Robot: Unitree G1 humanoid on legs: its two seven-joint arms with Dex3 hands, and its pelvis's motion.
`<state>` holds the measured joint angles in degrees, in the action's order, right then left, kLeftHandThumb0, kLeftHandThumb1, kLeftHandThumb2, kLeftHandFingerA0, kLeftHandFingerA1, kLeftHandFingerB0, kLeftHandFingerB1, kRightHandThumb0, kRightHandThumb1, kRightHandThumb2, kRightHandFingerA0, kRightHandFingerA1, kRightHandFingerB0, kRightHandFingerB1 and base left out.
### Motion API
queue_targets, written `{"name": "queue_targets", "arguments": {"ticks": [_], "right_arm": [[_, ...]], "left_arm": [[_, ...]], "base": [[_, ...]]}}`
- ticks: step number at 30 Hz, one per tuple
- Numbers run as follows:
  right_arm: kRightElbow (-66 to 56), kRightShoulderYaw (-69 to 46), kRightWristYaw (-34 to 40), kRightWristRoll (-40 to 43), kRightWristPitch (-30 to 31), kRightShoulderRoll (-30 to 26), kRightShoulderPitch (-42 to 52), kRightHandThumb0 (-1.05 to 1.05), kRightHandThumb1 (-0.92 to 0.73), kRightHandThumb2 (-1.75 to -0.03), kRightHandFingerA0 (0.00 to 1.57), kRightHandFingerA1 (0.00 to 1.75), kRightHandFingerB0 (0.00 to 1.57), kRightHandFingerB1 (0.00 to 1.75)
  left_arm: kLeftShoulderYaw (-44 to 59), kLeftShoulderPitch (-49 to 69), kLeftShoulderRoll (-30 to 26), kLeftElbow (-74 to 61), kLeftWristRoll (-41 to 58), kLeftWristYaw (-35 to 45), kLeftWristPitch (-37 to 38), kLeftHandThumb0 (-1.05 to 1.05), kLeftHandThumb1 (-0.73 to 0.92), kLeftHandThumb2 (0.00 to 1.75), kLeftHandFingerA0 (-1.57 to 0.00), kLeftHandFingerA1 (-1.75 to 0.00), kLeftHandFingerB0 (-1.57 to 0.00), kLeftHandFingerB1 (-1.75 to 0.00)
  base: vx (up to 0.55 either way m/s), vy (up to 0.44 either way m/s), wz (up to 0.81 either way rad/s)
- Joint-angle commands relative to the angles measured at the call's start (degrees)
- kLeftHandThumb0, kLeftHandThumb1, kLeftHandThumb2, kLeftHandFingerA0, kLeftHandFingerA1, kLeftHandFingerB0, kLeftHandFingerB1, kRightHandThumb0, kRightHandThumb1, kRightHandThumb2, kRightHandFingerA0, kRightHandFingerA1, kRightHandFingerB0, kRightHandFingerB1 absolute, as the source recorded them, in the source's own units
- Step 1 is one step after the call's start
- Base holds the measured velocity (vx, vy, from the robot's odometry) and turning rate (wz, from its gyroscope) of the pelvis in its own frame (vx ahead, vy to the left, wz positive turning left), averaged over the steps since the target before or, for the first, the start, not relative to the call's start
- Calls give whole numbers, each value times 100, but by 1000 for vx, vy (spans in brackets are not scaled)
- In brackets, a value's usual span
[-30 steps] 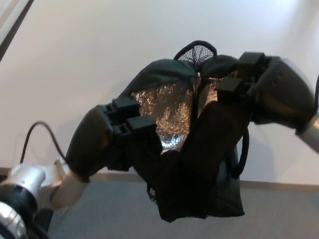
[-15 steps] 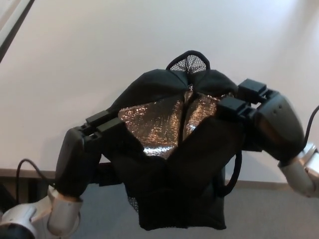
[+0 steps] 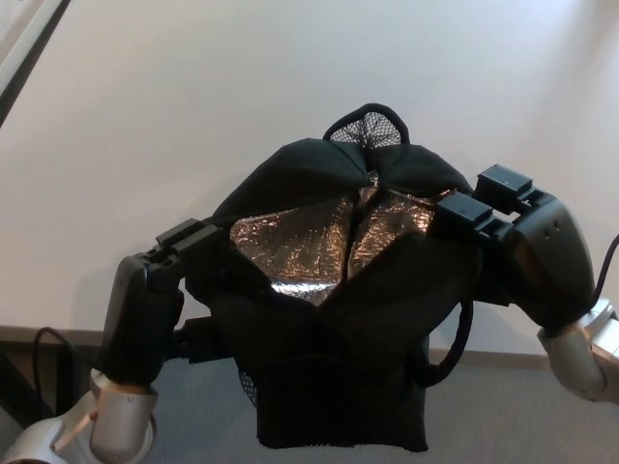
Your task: A lunch bag is kept on the middle of the desk and the robot uses both its hands to grab the opening of the bag from the left and right and moves its hands away from each other to spread the bag open
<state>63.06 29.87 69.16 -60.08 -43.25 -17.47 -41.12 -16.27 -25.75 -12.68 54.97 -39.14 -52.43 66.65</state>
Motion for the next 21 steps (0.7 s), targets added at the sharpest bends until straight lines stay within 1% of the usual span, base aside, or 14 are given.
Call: {"name": "queue_targets", "arguments": {"ticks": [1, 2, 5, 6, 10, 11, 12, 14, 16, 17, 18, 19, 20, 21], "right_arm": [[234, -121, 162, 310, 368, -160, 22, -27, -58, -58, 81, 165, 70, 154], [226, -100, 177, 289, 347, -169, 30, -27, -57, -58, 81, 165, 71, 153], [250, -78, 211, 276, 290, -169, -1, -27, -56, -57, 82, 164, 70, 153], [272, -65, 206, 263, 289, -171, -48, -26, -57, -57, 82, 164, 70, 153], [291, 21, 38, 199, 314, -179, -293, -24, -57, -59, 83, 162, 73, 152], [260, 65, -58, 169, 324, -163, -406, -25, -57, -60, 83, 160, 76, 148], [239, 93, -112, 148, 336, -149, -471, -25, -57, -60, 83, 160, 76, 148], [201, 270, -139, -13, 395, -70, -769, -28, -58, -61, 85, 155, 79, 140], [203, 390, -62, -110, 475, 9, -965, -30, -58, -61, 84, 157, 79, 141], [199, 497, -73, -164, 528, 93, -1224, -28, -60, -61, 85, 154, 85, 118], [214, 573, -122, -177, 532, 165, -1448, -28, -60, -61, 85, 154, 85, 118], [217, 636, -198, -200, 590, 227, -1678, -25, -58, -60, 85, 153, 84, 119], [237, 675, -202, -201, 657, 257, -1795, -25, -56, -56, 89, 143, 85, 111], [264, 719, -197, -199, 748, 292, -1930, -25, -56, -56, 89, 143, 85, 111]], "left_arm": [[325, 224, -85, 18, 534, 347, 22, -19, 51, 116, -88, -156, -85, -136], [358, 292, -75, -65, 485, 352, -50, -21, 53, 112, -87, -158, -84, -137], [461, 352, -38, -148, 567, 529, -66, -19, 52, 114, -88, -156, -85, -135], [502, 334, -15, -143, 627, 592, -34, -20, 52, 114, -91, -154, -90, -134], [595, 252, -4, -362, 347, 462, -76, -18, 52, 118, -87, -155, -85, -135], [567, 170, -14, -519, 163, 402, -87, -18, 45, 124, -89, -155, -88, -135], [550, 118, -18, -599, 78, 381, -78, -18, 45, 124, -89, -155, -88, -135], [500, -50, 86, -969, -82, 407, -3, -21, 54, 102, -88, -153, -88, -133], [464, -119, 245, -1212, 50, 597, 25, -21, 55, 102, -89, -152, -89, -131], [358, -239, 435, -1477, 193, 836, 38, -21, 53, 100, -89, -146, -86, -125], [256, -339, 585, -1734, 234, 1005, 3, -21, 53, 100, -89, -146, -86, -125], [187, -397, 666, -2029, 188, 1140, -123, -22, 53, 97, -93, -133, -89, -117], [164, -426, 693, -2173, 160, 1213, -202, -20, 46, 107, -101, -112, -95, -101], [138, -460, 719, -2339, 125, 1296, -303, -20, 46, 107, -101, -112, -95, -101]], "base": [[0, 0, 0], [0, 0, 0], [0, 0, 0], [0, 0, 0], [0, 0, 0], [0, 0, 0], [0, 0, 0], [0, 0, 0], [0, 0, 0], [0, 0, 0], [0, 0, 0], [0, 0, 0], [0, 0, 0], [0, 0, 0]]}}
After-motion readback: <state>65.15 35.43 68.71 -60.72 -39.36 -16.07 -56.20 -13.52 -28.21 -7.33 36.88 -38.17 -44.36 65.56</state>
